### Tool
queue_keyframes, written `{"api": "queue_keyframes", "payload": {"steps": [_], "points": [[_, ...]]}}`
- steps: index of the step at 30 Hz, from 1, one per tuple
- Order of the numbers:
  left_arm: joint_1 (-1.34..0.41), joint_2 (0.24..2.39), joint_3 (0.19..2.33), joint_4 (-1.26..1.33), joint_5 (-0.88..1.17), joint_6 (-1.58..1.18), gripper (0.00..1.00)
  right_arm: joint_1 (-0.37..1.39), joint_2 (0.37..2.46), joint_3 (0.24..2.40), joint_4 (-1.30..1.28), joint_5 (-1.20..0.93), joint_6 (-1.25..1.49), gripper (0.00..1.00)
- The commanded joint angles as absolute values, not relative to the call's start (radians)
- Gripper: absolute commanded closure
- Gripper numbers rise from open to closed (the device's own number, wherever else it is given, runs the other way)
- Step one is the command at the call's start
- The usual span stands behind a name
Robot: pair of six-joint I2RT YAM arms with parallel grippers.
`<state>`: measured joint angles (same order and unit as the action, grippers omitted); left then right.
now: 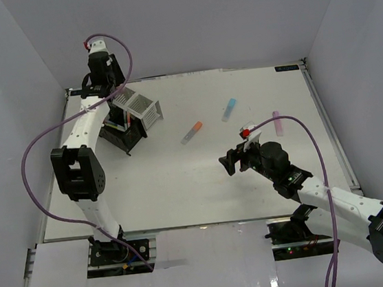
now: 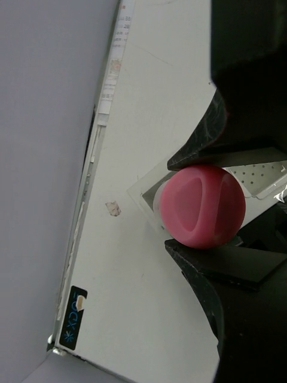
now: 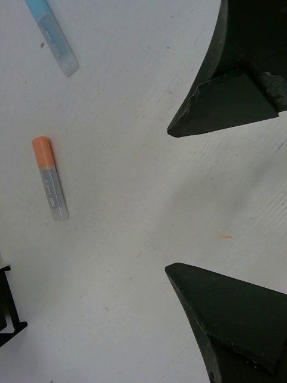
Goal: Sort the stationery into containers
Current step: Place the stationery in the storage box, then move the stationery to the center of the board.
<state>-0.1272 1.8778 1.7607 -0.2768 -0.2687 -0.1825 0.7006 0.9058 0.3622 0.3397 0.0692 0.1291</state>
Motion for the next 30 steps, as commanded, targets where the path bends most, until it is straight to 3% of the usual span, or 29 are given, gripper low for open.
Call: {"api": "queue_keyframes", "payload": {"steps": [1, 10, 15, 24, 30], "points": [[-0.123, 1.897, 1.770, -0.253, -0.224, -0.202, 0.62, 0.698, 0.907, 0.357, 0.367, 0.081, 0.121, 0.08], [-0.123, 1.917, 1.712, -0.245, -0.222, -0.215, 0.62, 0.696, 0.920, 0.357, 0.367, 0.084, 0.123, 0.08], [-0.123, 1.962, 1.690, -0.244, -0.213, -0.221, 0.43, 0.698, 0.923, 0.357, 0.367, 0.083, 0.126, 0.08], [-0.121, 1.993, 1.690, -0.244, -0.198, -0.235, 0.29, 0.696, 0.916, 0.353, 0.367, 0.084, 0.126, 0.08], [-0.123, 1.910, 1.689, -0.262, -0.148, -0.226, 0.12, 0.698, 0.899, 0.348, 0.365, 0.089, 0.129, 0.08]]}}
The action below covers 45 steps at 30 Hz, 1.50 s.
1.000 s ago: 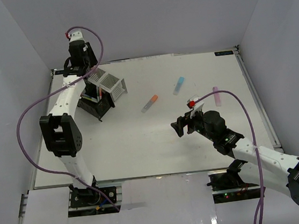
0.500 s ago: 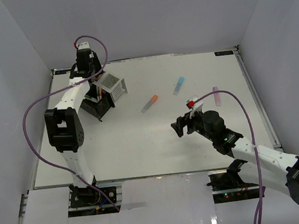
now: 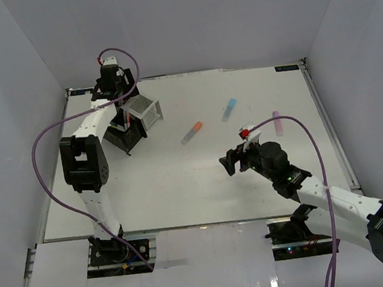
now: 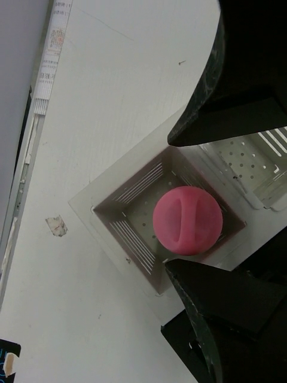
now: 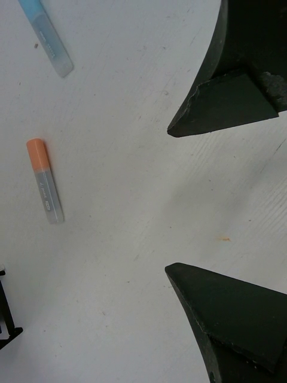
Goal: Sort the stationery into containers
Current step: Move the stationery to the center of the board.
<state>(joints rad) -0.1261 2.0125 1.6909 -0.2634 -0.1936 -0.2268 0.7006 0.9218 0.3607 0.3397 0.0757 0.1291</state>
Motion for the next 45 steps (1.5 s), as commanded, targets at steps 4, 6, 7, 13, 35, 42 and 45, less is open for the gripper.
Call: {"api": "queue_keyframes", "payload": {"steps": [4, 6, 7, 13, 35, 42, 45], "points": [[-0.153, 1.810, 1.678, -0.285, -0.037, -0.218, 0.04, 0.698, 0.865, 0.348, 0.347, 0.117, 0.135, 0.07], [-0.184, 1.757, 1.674, -0.310, -0.008, -0.209, 0.02, 0.696, 0.851, 0.347, 0.331, 0.130, 0.143, 0.08], [-0.231, 1.744, 1.669, -0.319, 0.009, -0.200, 0.02, 0.696, 0.841, 0.345, 0.327, 0.135, 0.146, 0.08], [-0.425, 1.724, 1.637, -0.377, 0.099, -0.167, 0.02, 0.698, 0.793, 0.319, 0.296, 0.182, 0.172, 0.10], [-0.592, 2.295, 1.999, -0.620, 0.034, -0.094, 0.16, 0.698, 0.730, 0.259, 0.241, 0.227, 0.199, 0.10], [-0.600, 2.350, 1.999, -0.621, 0.017, -0.094, 0.19, 0.698, 0.736, 0.256, 0.241, 0.230, 0.201, 0.10], [-0.600, 2.364, 1.999, -0.620, 0.014, -0.089, 0.21, 0.698, 0.747, 0.261, 0.239, 0.232, 0.201, 0.10]]}}
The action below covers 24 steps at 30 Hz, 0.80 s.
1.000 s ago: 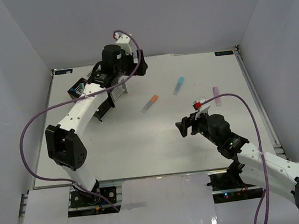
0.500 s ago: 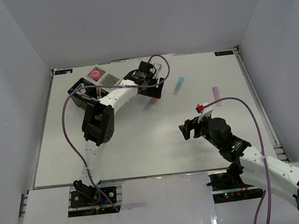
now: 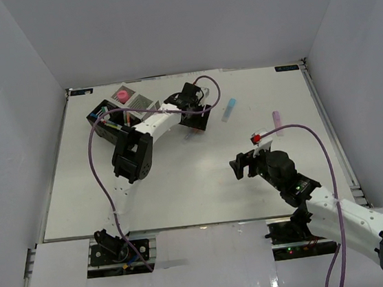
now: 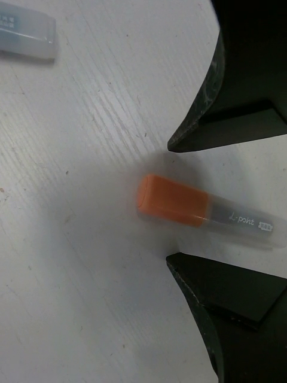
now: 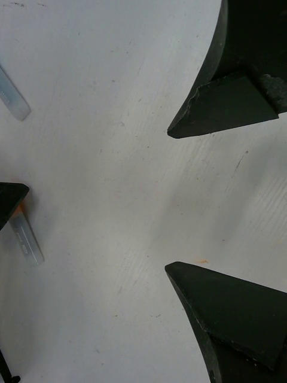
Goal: Sort the stationery into containers
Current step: Move the stationery to the center of the board.
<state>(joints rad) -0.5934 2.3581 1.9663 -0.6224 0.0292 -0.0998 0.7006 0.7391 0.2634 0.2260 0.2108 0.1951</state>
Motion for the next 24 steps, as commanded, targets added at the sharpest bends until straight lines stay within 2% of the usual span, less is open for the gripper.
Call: {"api": "queue_keyframes", "payload": {"steps": [1, 9, 15, 24], "points": [[-0.600, 2.368, 2.000, -0.620, 0.014, -0.089, 0.21, 0.696, 0.750, 0.262, 0.239, 0.232, 0.201, 0.10], [-0.620, 2.430, 2.037, -0.624, -0.031, -0.095, 0.27, 0.695, 0.701, 0.247, 0.230, 0.270, 0.204, 0.10], [-0.620, 2.444, 1.997, -0.626, -0.051, -0.110, 0.36, 0.696, 0.713, 0.248, 0.229, 0.268, 0.204, 0.10], [-0.620, 2.401, 1.965, -0.615, -0.049, -0.126, 0.69, 0.695, 0.710, 0.244, 0.229, 0.258, 0.210, 0.09]]}}
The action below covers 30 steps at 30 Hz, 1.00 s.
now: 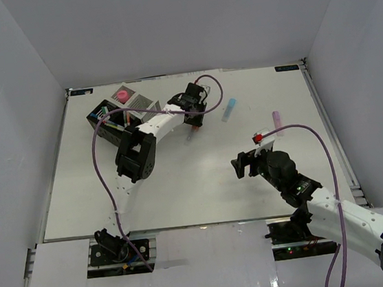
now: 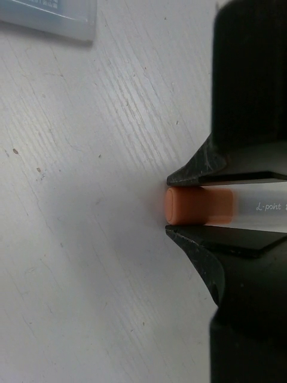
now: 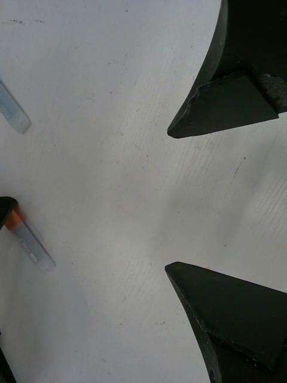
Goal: Sort the stationery into containers
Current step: Move the stationery to the center of the board, then pick up the pen from the center of the board, then place the stationery in the storage box.
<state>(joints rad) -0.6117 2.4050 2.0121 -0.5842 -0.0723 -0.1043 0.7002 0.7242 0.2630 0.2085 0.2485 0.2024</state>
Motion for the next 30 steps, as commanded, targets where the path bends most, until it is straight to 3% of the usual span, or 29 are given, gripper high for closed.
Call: {"api": "queue_keyframes", "payload": {"steps": [1, 6, 15, 23, 30], "points": [[-0.620, 2.389, 1.959, -0.612, -0.049, -0.130, 0.71, 0.696, 0.704, 0.242, 0.229, 0.255, 0.212, 0.09], [-0.617, 2.234, 1.839, -0.523, -0.074, -0.141, 0.81, 0.696, 0.696, 0.239, 0.235, 0.242, 0.213, 0.09], [-0.588, 1.953, 1.656, -0.364, -0.222, -0.176, 0.85, 0.696, 0.680, 0.238, 0.233, 0.235, 0.213, 0.09], [-0.499, 1.634, 1.376, 0.102, -0.428, -0.137, 0.87, 0.695, 0.670, 0.235, 0.235, 0.224, 0.212, 0.09], [-0.371, 1.595, 1.237, 0.428, -0.430, -0.132, 0.86, 0.695, 0.683, 0.236, 0.238, 0.218, 0.213, 0.09]]}}
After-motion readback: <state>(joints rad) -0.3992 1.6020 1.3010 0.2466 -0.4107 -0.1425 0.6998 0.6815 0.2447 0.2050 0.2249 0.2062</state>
